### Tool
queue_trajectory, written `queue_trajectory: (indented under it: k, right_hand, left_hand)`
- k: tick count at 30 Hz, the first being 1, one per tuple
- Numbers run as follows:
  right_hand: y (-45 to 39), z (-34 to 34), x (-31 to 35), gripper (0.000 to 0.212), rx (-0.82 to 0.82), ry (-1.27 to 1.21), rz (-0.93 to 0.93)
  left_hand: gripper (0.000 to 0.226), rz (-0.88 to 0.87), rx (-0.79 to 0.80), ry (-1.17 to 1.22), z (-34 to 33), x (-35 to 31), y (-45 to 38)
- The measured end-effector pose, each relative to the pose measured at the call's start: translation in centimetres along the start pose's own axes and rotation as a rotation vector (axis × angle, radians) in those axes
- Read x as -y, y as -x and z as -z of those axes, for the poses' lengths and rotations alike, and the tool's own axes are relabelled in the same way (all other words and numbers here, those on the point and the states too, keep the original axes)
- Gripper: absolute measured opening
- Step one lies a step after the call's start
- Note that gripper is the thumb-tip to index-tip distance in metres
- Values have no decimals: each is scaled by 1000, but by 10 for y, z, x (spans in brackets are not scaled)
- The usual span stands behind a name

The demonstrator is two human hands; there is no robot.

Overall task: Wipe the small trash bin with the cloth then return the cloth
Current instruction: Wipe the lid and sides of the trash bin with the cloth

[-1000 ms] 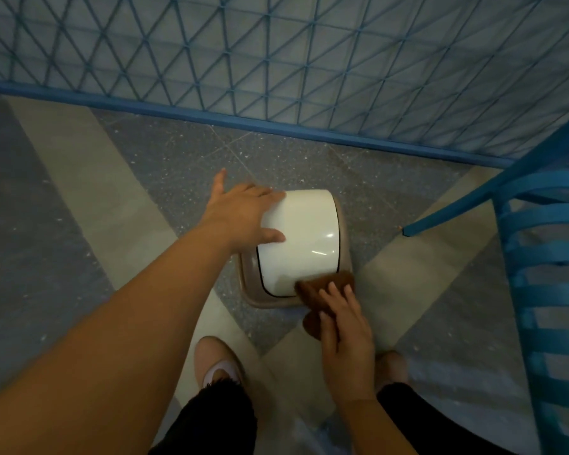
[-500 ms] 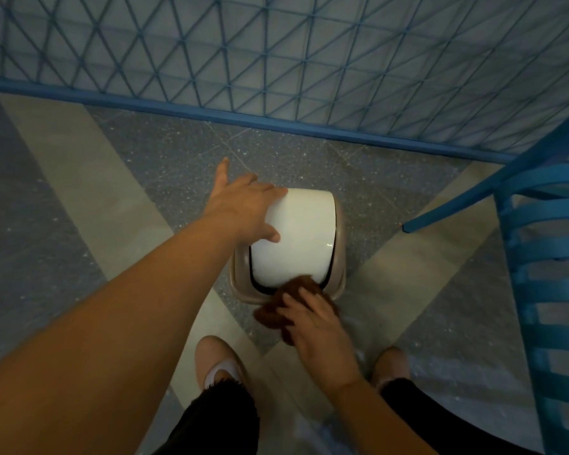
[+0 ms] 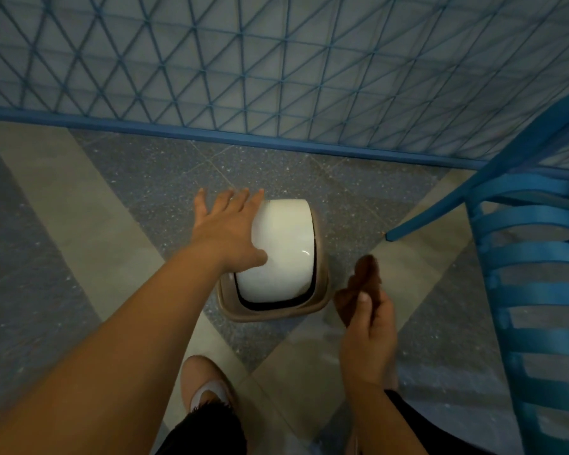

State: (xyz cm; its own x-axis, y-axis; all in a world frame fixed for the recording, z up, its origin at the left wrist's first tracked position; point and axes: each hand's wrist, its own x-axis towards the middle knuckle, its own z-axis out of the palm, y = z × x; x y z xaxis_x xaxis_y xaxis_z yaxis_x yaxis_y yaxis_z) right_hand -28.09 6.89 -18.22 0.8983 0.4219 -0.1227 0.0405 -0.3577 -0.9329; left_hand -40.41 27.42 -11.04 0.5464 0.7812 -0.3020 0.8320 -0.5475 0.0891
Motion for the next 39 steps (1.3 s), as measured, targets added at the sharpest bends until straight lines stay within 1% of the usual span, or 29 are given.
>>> queue_trajectory:
  k: [1,3,5,7,10,14,16,19,21,22,23,25,28,31,33,35,38,39]
  right_hand:
    - [-3,-2,5,34,11,-23,25]
    - [-4,-10,15,34,91,-26,84]
    - [-2,-22,21,34,224,44,140]
    - [-2,-34,23,40,299,120,201]
    - [-19,-51,34,35,318,111,155]
    - [-58,-69,65,32,378,201,143]
    - [-75,-79,83,27,452,273,144]
    - [-91,-90,96,23,588,427,199]
    - [-91,-88,91,22,622,494,218]
    - [-88,-85,87,22,611,508,216]
    - [-86,-81,82,22,588,502,207]
    - [-78,-72,72,22,550,462,191]
    - [-65,-63,63,23,540,411,192]
    - [-51,-53,55,25,533,397,170]
    - [-42,-47,48,25,515,382,162]
    - [-34,-43,40,24,506,353,160]
    - [-25,-37,34,21,536,261,172]
    - [-23,-35,35,24,532,217,197]
  left_hand:
    - [108,6,-19,13,0,-6,0]
    - [112,3,-47,-2,-2,-18,-1]
    - [110,9,-42,-33,-6,-25,-1]
    - [108,25,-37,-34,-11,-27,-1]
    - [106,13,-53,-37,-13,-24,-2]
    - [104,-39,-28,-103,-10,-20,-5]
    - [105,-79,-13,-144,-6,-16,-8]
    - [106,-184,8,-239,3,-3,-14]
    - [109,-214,-2,-307,7,7,-14]
    - [112,-181,-12,-308,7,11,-13]
    - [116,-114,-26,-275,7,15,-10]
    - [119,72,-47,-129,3,19,-1]
    - [100,274,-24,154,-3,17,14]
    - [88,361,-72,301,-14,-1,28]
    - [85,412,-119,379,-21,-19,36]
    - [89,448,-139,436,-29,-32,41]
    - [102,468,-124,438,-34,-36,42]
    - [105,461,-118,436,-35,-35,41]
